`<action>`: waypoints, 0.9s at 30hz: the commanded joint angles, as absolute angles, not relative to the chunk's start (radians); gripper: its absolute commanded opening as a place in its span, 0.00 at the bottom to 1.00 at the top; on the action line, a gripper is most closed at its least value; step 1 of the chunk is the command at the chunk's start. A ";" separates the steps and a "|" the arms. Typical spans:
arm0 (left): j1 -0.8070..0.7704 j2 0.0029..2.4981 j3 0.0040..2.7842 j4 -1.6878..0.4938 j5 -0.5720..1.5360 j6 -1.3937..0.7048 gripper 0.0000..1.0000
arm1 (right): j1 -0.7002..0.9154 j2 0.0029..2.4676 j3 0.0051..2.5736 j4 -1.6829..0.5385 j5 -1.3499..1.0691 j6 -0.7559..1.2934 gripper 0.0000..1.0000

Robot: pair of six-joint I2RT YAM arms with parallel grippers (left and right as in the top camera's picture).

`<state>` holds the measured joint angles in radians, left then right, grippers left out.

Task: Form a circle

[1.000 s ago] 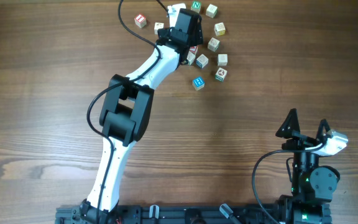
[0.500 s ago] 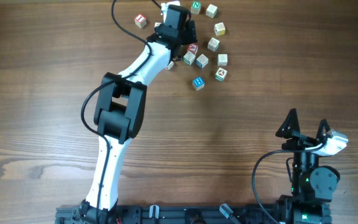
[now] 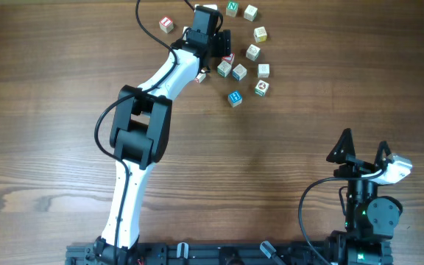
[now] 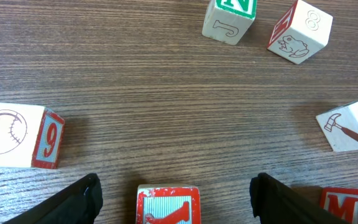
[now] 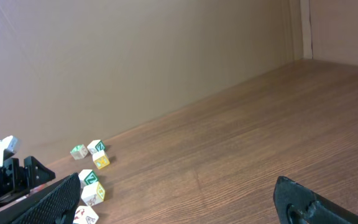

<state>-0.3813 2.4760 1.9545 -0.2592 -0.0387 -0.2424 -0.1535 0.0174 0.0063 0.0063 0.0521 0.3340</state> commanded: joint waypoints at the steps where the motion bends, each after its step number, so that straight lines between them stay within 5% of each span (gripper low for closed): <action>1: -0.383 2.510 1.947 -0.260 -0.043 -0.212 0.78 | -0.157 0.010 0.005 0.011 0.043 0.318 1.00; 5: -0.383 2.534 1.947 -0.259 -0.043 -0.212 0.76 | -0.157 0.010 0.005 0.011 0.043 0.318 1.00; 7: -0.383 2.542 1.947 -0.260 -0.043 -0.212 0.64 | -0.157 0.010 0.005 0.011 0.043 0.318 1.00; 12: -0.383 2.561 1.947 -0.260 -0.046 -0.212 0.62 | -0.157 0.010 0.005 0.011 0.043 0.318 1.00; 23: -0.383 2.517 1.947 -0.251 -0.129 -0.166 0.31 | -0.157 0.010 0.005 0.011 0.043 0.317 1.00; 27: -0.383 2.468 1.947 -0.255 -0.132 -0.163 0.31 | -0.157 0.010 0.005 0.011 0.043 0.317 1.00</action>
<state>-0.3843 2.5168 1.9545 -0.2474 -0.1078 -0.1898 -0.1535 0.0174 0.0063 0.0063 0.0521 0.3340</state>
